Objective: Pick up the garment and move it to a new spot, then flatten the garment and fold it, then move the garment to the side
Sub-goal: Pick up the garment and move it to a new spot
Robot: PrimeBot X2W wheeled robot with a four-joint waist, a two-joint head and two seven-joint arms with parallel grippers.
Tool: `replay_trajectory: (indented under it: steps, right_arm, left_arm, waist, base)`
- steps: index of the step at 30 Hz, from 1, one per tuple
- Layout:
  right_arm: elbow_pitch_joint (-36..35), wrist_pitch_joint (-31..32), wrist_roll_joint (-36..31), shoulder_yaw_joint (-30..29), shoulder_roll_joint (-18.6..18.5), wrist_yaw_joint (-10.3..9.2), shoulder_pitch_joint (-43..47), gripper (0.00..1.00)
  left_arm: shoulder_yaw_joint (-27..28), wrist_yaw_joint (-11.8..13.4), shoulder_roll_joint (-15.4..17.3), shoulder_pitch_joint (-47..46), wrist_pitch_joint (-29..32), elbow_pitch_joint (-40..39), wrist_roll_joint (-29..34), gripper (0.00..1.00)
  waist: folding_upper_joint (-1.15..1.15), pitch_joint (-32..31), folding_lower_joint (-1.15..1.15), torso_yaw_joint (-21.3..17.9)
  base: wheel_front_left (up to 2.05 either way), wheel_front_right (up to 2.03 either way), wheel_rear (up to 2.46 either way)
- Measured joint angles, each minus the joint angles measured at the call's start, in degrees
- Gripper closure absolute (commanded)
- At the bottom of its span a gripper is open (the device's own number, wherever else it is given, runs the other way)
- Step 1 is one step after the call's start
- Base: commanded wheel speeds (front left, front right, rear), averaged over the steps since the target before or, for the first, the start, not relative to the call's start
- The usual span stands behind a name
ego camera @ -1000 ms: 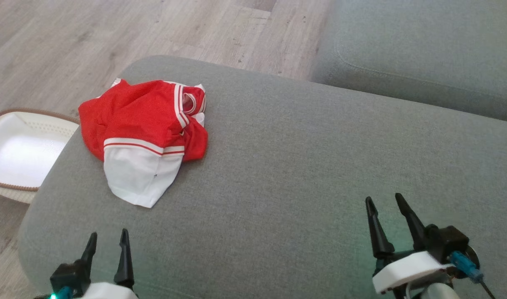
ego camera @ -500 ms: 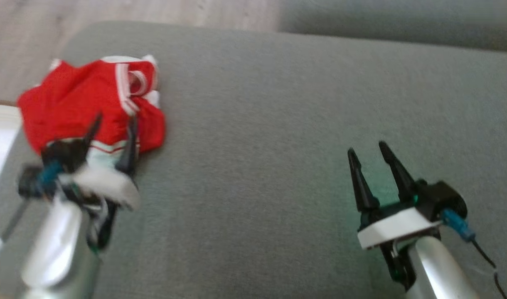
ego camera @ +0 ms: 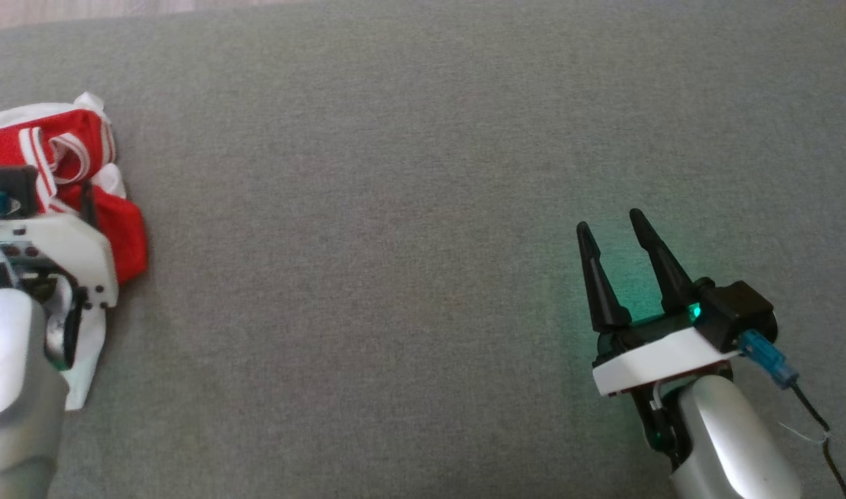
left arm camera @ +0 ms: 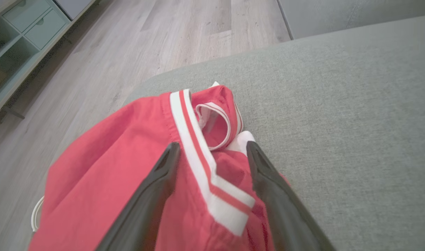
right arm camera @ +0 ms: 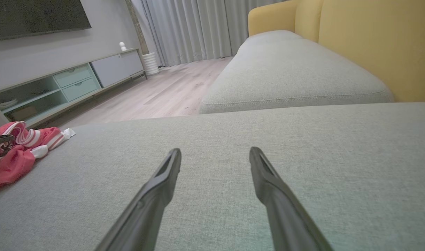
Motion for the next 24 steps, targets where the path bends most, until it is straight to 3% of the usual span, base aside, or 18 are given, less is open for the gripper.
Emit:
replay_trajectory:
  steps: [9,10,12,18,24]
  right_arm:
    - [0.0,0.0,0.0,-0.7,0.1,0.0,0.0,0.0]
    - [0.0,0.0,0.0,-0.7,0.2,0.0,0.0,0.0]
    - [0.0,0.0,0.0,-0.7,0.2,0.0,0.0,0.0]
    - [0.0,0.0,0.0,-0.7,0.3,0.0,0.2,0.0]
    - [0.2,0.0,0.0,-0.8,0.3,0.0,0.4,0.0]
  left_arm:
    - [1.1,1.8,1.6,-0.2,3.0,1.8,-0.6,0.0]
    - [1.2,2.0,1.5,0.0,3.5,1.9,-0.8,0.1]
    - [1.3,2.1,1.5,0.1,4.2,1.9,-1.2,1.0]
    - [1.8,2.1,1.4,0.5,5.5,0.8,-2.9,1.0]
    - [2.8,3.1,1.8,0.3,4.1,-5.6,-3.2,1.0]
  waist:
    - [0.0,-0.6,-0.02,-0.6]
    - [0.0,-0.7,-0.02,-0.4]
    - [0.0,-0.9,-0.02,-0.1]
    - [0.0,-1.8,-0.02,0.6]
    - [0.0,-3.7,-0.02,0.9]
  base:
    - [0.0,0.0,0.0]
    - [0.0,0.0,0.0]
    - [0.0,0.0,0.0]
    - [0.0,0.0,0.0]
    - [0.0,0.0,0.0]
